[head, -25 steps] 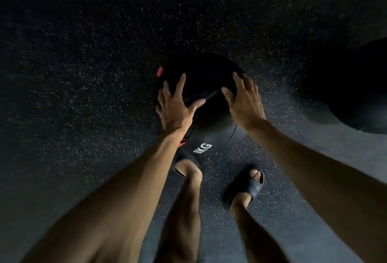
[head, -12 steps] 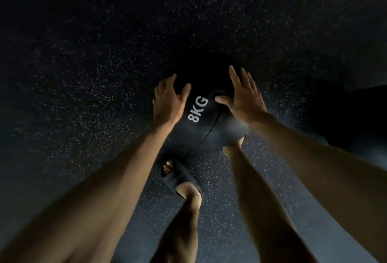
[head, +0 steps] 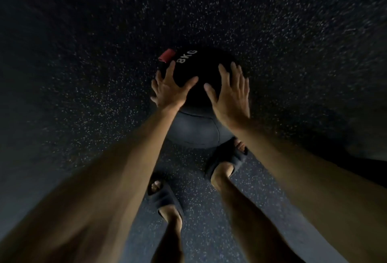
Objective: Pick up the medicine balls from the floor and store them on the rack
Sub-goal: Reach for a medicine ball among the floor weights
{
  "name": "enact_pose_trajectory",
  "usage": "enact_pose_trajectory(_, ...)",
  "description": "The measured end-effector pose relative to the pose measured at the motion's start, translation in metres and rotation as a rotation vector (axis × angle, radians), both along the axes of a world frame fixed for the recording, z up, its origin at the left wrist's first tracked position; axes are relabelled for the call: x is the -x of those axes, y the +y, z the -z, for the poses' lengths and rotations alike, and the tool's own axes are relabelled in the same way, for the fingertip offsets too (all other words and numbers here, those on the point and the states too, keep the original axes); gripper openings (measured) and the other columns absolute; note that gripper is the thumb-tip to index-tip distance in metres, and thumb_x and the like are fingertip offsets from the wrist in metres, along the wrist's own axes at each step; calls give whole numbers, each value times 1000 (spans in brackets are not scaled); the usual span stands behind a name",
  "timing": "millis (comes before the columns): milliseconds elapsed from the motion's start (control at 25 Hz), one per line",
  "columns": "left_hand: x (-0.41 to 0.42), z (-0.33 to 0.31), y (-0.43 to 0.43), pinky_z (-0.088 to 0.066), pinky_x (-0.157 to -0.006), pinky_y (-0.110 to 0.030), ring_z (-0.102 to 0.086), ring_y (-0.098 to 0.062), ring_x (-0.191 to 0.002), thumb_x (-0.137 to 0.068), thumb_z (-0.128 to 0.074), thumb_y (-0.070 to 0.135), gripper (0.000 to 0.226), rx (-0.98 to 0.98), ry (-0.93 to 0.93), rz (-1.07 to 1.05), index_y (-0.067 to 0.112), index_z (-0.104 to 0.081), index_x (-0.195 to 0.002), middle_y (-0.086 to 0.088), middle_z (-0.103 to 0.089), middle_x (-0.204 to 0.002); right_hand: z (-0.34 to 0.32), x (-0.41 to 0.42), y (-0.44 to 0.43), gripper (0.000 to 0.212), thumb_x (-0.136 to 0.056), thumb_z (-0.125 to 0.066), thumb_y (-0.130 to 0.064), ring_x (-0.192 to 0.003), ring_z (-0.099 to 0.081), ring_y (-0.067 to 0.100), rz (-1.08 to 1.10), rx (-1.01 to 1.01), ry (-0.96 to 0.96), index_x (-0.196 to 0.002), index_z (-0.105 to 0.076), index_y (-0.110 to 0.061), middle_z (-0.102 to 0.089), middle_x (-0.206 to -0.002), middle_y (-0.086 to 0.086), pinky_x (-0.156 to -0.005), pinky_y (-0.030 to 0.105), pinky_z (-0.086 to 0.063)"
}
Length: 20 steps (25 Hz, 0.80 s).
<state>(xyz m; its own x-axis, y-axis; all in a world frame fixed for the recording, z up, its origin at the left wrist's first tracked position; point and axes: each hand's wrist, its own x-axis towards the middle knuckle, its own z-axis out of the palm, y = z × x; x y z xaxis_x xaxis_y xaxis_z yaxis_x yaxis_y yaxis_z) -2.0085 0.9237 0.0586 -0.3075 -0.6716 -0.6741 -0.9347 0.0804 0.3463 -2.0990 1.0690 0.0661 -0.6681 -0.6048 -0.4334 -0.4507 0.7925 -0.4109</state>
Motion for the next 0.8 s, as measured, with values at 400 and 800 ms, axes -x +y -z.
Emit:
enact_pose_trajectory(400, 55, -6, -38, -6, -120, -57, 1, -22, -154, -86, -50, 74, 88, 82, 212, 244, 42, -10, -157, -5, -2, -167, 24, 148, -95, 78, -99, -29, -69, -156, 4, 33, 242, -174, -288, -162, 0, -33, 3, -170, 5, -123, 60, -8)
enact_pose_trajectory(800, 169, 21, -157, -15, -110, -76, -1, -32, -152, -80, -53, 78, 90, -77, 0, 303, 51, -7, -153, -5, -2, -167, 8, 142, -117, 79, -99, -34, -69, -157, 2, 26, 180, 7, -44, -161, -10, -27, -3, -169, 10, -125, 54, -4)
